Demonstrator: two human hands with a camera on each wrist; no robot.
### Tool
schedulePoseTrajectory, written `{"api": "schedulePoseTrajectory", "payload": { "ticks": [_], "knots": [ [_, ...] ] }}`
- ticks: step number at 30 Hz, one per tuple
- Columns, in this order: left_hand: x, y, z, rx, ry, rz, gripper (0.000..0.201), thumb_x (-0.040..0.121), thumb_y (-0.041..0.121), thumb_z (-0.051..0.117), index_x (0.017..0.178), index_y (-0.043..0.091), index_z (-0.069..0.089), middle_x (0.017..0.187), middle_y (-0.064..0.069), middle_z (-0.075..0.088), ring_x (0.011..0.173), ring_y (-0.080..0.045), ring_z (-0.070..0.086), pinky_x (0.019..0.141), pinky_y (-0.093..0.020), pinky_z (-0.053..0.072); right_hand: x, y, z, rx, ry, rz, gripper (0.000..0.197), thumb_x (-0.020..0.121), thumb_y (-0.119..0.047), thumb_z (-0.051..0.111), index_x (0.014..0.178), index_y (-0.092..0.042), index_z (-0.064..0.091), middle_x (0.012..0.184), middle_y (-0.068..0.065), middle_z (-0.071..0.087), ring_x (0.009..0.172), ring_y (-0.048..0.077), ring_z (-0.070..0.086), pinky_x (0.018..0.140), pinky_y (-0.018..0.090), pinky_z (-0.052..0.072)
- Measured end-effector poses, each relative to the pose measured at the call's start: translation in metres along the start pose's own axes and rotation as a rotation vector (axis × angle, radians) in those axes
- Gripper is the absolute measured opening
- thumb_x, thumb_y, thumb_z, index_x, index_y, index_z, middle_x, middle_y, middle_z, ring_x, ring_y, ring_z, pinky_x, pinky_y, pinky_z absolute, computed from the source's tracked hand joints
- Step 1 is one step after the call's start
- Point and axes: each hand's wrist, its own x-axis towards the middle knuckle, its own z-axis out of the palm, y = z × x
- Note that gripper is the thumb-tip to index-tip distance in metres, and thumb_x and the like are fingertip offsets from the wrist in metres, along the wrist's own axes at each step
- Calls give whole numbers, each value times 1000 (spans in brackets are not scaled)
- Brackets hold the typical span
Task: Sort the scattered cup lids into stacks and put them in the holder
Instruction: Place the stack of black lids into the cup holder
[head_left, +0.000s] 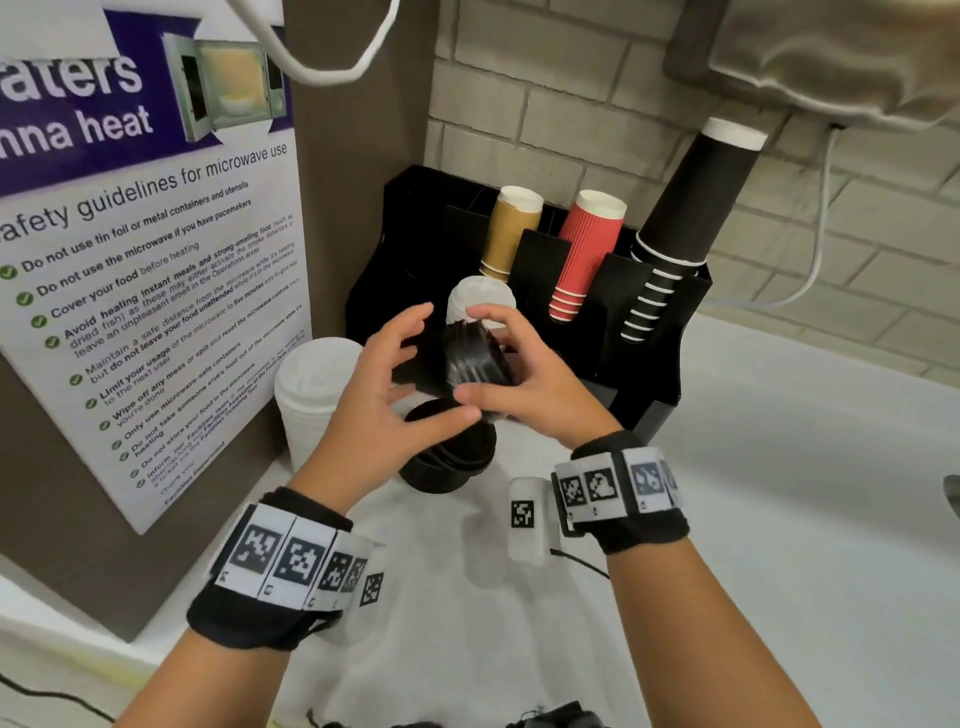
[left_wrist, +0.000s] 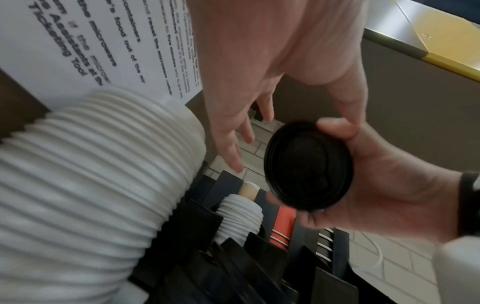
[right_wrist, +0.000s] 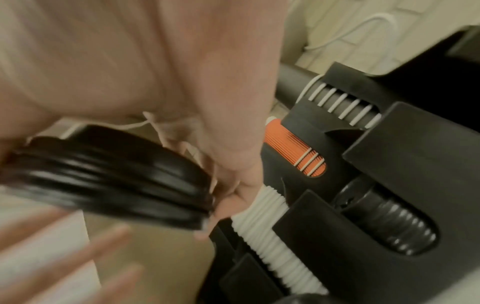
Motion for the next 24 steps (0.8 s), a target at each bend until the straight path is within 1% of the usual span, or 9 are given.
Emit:
{"api": "schedulePoseTrajectory", "payload": {
  "ticks": [2, 3, 5, 8, 11, 14, 16, 19, 24],
  "knots": [
    [1, 1, 6, -98, -71, -36, 96, 62, 36, 83, 141, 48, 29, 150, 9, 33, 137, -11, 37, 105, -35, 43, -10, -7, 2, 155, -20, -15, 66, 72, -30, 79, 128, -41, 45, 124, 13, 54, 108, 29, 62, 93, 44, 53],
    [1, 1, 9, -155, -103, -36, 98, 64, 30, 85, 143, 46, 29, 150, 8, 34, 136, -12, 40, 103, -38, 46, -14, -8, 3, 195, -24, -33, 64, 73, -29, 78, 128, -40, 46, 124, 17, 55, 108, 32, 62, 96, 47, 51],
    [1, 1, 13, -230, -139, -21, 98, 66, 20, 86, 145, 40, 32, 146, 5, 41, 129, -14, 51, 92, -33, 53, -19, -8, 4, 244, -15, -47, 63, 74, -28, 77, 130, -35, 48, 123, 19, 56, 110, 33, 60, 99, 52, 48],
    [1, 0, 15, -272, -152, -10, 92, 67, 13, 83, 143, 39, 37, 139, 8, 49, 121, -14, 58, 83, -27, 55, -27, -5, 0, 303, -3, -19, 62, 77, -24, 73, 133, -30, 49, 121, 11, 59, 113, 27, 60, 93, 44, 50],
    [0, 1, 15, -280, -192, -11, 89, 67, 13, 81, 141, 41, 39, 138, 12, 50, 122, -15, 57, 85, -32, 56, -35, -5, -5, 289, 6, 3, 57, 81, -22, 70, 133, -32, 49, 116, 2, 64, 111, 22, 63, 89, 34, 52],
    [0, 2, 17, -285, -213, -23, 94, 64, 16, 85, 142, 40, 38, 136, 17, 51, 122, -13, 57, 88, -35, 56, -40, -5, -8, 276, 31, 11, 56, 85, -16, 67, 136, -30, 47, 119, 7, 64, 110, 25, 63, 89, 35, 53],
    [0, 2, 19, -280, -221, -25, 97, 62, 18, 87, 143, 38, 37, 131, 24, 54, 121, -10, 57, 87, -33, 56, -43, -6, -8, 299, 42, 18, 55, 86, -14, 66, 136, -29, 48, 122, 9, 62, 110, 27, 64, 89, 38, 54],
    [-1, 3, 22, -264, -218, -25, 96, 60, 19, 83, 141, 42, 37, 127, 30, 54, 118, -4, 58, 85, -28, 56, -46, -6, -10, 298, 46, 15, 55, 83, -13, 69, 131, -33, 53, 122, 6, 62, 106, 25, 66, 84, 36, 55],
    [0, 3, 25, -252, -227, -17, 96, 58, 20, 83, 137, 47, 36, 145, 9, 42, 121, -4, 56, 87, -27, 55, -46, -6, -11, 232, 79, 8, 61, 73, -11, 78, 126, -31, 56, 115, 4, 63, 105, 22, 66, 88, 35, 54]
  ]
}}
